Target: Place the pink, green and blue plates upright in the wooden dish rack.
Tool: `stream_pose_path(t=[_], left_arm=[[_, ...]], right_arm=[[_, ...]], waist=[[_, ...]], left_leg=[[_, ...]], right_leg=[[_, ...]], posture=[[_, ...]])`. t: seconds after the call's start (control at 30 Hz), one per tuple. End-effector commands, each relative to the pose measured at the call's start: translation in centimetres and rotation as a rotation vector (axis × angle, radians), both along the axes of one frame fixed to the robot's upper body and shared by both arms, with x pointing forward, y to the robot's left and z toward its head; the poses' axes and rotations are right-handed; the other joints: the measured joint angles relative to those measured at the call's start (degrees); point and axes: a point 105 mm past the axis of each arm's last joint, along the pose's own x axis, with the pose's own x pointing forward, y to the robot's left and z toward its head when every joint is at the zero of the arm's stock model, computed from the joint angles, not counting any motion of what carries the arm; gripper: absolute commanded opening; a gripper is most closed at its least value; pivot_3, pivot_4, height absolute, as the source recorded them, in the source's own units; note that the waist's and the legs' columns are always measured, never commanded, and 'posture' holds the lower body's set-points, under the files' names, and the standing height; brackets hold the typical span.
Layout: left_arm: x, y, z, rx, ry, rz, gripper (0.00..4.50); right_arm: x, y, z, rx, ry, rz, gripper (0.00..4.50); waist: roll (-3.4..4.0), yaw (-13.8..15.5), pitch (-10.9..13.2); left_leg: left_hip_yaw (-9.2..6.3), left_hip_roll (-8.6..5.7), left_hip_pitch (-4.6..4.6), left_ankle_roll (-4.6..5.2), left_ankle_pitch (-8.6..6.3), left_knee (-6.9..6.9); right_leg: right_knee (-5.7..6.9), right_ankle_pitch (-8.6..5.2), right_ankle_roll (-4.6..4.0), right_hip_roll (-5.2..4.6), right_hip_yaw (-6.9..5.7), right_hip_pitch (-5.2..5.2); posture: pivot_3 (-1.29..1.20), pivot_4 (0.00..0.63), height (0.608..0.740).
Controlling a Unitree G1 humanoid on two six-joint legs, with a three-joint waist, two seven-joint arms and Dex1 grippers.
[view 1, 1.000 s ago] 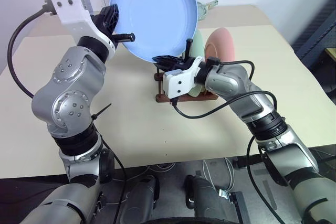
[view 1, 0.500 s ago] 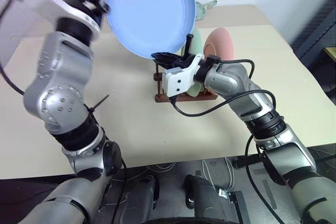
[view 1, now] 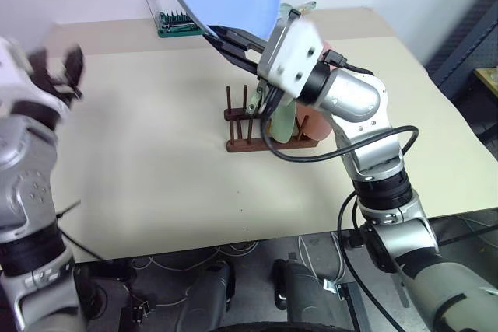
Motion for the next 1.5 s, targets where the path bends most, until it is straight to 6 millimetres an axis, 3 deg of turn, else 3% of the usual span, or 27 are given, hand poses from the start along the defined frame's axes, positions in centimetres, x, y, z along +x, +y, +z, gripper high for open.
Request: stream_pose_path(t=[0.03,0.2,0.37,0.8,1.0,1.37,1.4,1.47,1.5], left_arm=[[-1.9,-3.7,-1.7,0.118,0.016,-0.239,2.90],[-3.5,-7.4,-6.0,0.130,0.131,-0.449,2.90],[-3.6,-7.9,-8.2,0.114,0.187,-0.488,2.90],[-3.6,-8.8,-8.2,0.095,0.179,-0.523,2.90],[-4.2,-9.7,-8.4,0.090,0.184,-0.561,2.90],[-4.7,-10.1,-8.7,0.090,0.203,-0.587,2.90],[-4.7,-10.2,-8.7,0.091,0.203,-0.588,2.93],[-4.8,-10.3,-8.8,0.090,0.205,-0.591,2.93],[-4.8,-10.3,-8.8,0.090,0.205,-0.591,2.93]], right_arm=[[-2.2,-1.0,1.8,0.175,0.226,0.168,0.00],[-2.4,-1.0,0.5,0.272,0.592,0.290,0.00],[-2.0,-0.7,-0.6,0.341,0.837,0.346,0.00],[2.2,-1.2,-1.9,0.523,1.178,0.287,0.00],[3.8,-1.4,-2.8,0.554,1.242,0.216,0.00],[4.9,-1.5,-3.6,0.581,1.318,0.183,0.00],[4.9,-1.5,-3.6,0.584,1.320,0.180,0.64],[4.9,-1.5,-3.6,0.586,1.323,0.179,1.34],[4.9,-1.5,-3.6,0.586,1.323,0.178,1.94]], waist=[[0.00,0.0,0.0],[0.04,0.1,0.0],[0.11,-0.1,-0.1],[0.12,-0.2,-0.1],[0.12,-0.2,-0.1],[0.12,-0.2,-0.1],[0.12,-0.2,-0.1],[0.12,-0.2,-0.1],[0.12,-0.2,-0.1]], left_leg=[[0.00,0.02,0.00,-0.02,-0.01,-0.01],[-0.02,0.07,0.00,-0.17,-0.10,-0.17],[-0.01,0.09,0.13,-0.15,0.08,-0.69],[0.04,0.23,0.15,-0.17,0.16,-0.73],[0.05,0.24,0.15,-0.17,0.16,-0.73],[0.06,0.27,0.15,-0.16,0.16,-0.73],[0.06,0.27,0.15,-0.16,0.16,-0.73],[0.06,0.27,0.15,-0.16,0.16,-0.73],[0.06,0.27,0.15,-0.16,0.16,-0.73]], right_leg=[[0.00,0.00,-0.03,0.00,0.06,0.00],[-0.05,-0.03,-0.34,-0.01,0.10,-0.27],[-0.16,0.07,-0.57,0.10,0.37,-0.36],[-0.16,0.10,-0.67,0.22,0.27,-0.37],[-0.16,0.14,-0.60,0.25,0.26,-0.37],[-0.16,0.09,-0.68,0.31,0.26,-0.37],[-0.16,0.09,-0.69,0.31,0.26,-0.37],[-0.17,0.08,-0.70,0.32,0.26,-0.36],[-0.17,0.08,-0.70,0.32,0.26,-0.37]], posture=[[0.00,0.150,0.740],[0.00,0.150,0.740],[0.00,0.150,0.740],[0.00,0.150,0.740],[0.00,0.150,0.740],[0.00,0.150,0.740],[0.00,0.150,0.740],[0.00,0.150,0.740],[0.00,0.150,0.740]])
